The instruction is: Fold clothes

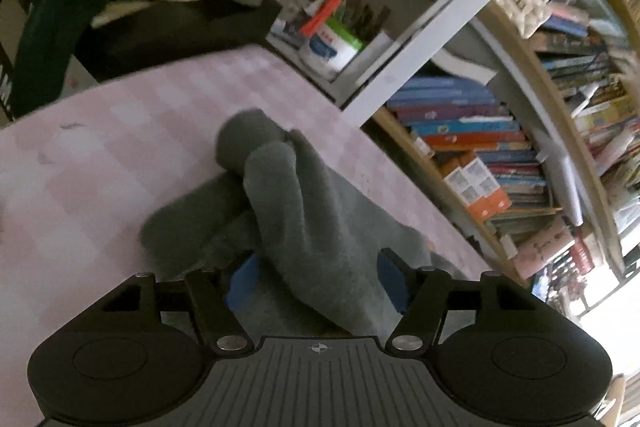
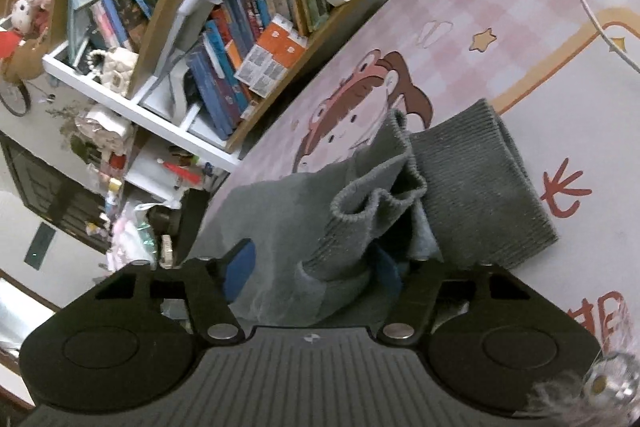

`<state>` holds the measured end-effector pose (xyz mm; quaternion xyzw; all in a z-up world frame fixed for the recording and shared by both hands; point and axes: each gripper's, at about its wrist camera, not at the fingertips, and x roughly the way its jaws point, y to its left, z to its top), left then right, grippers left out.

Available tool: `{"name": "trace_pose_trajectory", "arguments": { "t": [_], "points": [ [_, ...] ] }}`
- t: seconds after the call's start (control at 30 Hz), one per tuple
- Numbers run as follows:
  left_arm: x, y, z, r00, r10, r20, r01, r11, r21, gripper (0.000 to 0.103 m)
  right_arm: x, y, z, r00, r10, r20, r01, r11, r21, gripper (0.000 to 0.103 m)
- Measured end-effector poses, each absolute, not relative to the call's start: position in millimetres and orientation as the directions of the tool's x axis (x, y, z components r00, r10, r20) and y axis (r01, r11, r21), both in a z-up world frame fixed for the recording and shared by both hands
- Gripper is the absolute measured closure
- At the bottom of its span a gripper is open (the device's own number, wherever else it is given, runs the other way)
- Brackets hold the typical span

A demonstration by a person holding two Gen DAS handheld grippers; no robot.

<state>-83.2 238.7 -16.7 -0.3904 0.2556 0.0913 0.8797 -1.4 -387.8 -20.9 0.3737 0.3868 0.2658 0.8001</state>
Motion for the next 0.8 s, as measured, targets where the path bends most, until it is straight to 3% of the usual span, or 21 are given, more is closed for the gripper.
{"name": "trace_pose_trajectory", "arguments": {
  "t": [0.13, 0.2, 0.4, 0.5, 0.6, 0.63, 0.67, 0.7, 0.8],
  "points": [
    [-77, 238, -22, 0.857, -0.020, -0.515, -0.376, 0.658, -0.652, 0.037, 5, -387, -21, 0.563, 0.668, -0.486, -0.102, 0.640, 0.762, 0.074],
    [-76, 236, -22, 0.857, -0.012, -0.516, -0.380, 0.662, -0.646, 0.037, -1, -388, -1, 0.617, 0.649, -0.444, -0.179, 0.665, 0.725, 0.095],
    [-83, 238, -21, 0.869, -0.010, -0.494, -0.379, 0.628, -0.679, 0.037, -21, -395, 53, 0.737, 0.605, -0.301, -0.353, 0.724, 0.593, 0.095],
    [-84, 240, -23, 0.881, 0.000, -0.473, -0.377, 0.604, -0.703, 0.039, -21, -395, 29, 0.711, 0.560, -0.424, -0.274, 0.777, 0.567, 0.095],
    [-84, 241, -24, 0.890, 0.022, -0.456, -0.383, 0.581, -0.719, 0.054, -13, -399, -12, 0.647, 0.538, -0.539, -0.161, 0.788, 0.594, 0.095],
    [-83, 242, -25, 0.897, 0.019, -0.441, -0.371, 0.574, -0.730, 0.069, -13, -402, -23, 0.641, 0.554, -0.532, -0.147, 0.768, 0.623, 0.095],
    [-82, 243, -24, 0.907, 0.010, -0.420, -0.351, 0.568, -0.745, 0.090, -14, -404, -27, 0.645, 0.563, -0.516, -0.142, 0.752, 0.643, 0.096],
    [-81, 244, -24, 0.917, 0.001, -0.399, -0.330, 0.562, -0.759, 0.097, -15, -405, -30, 0.648, 0.569, -0.506, -0.140, 0.742, 0.655, 0.096],
    [-96, 229, 6, 0.968, 0.026, -0.251, -0.206, 0.659, -0.724, 0.098, -16, -404, -28, 0.647, 0.566, -0.511, -0.149, 0.751, 0.643, 0.096]
  ]
}}
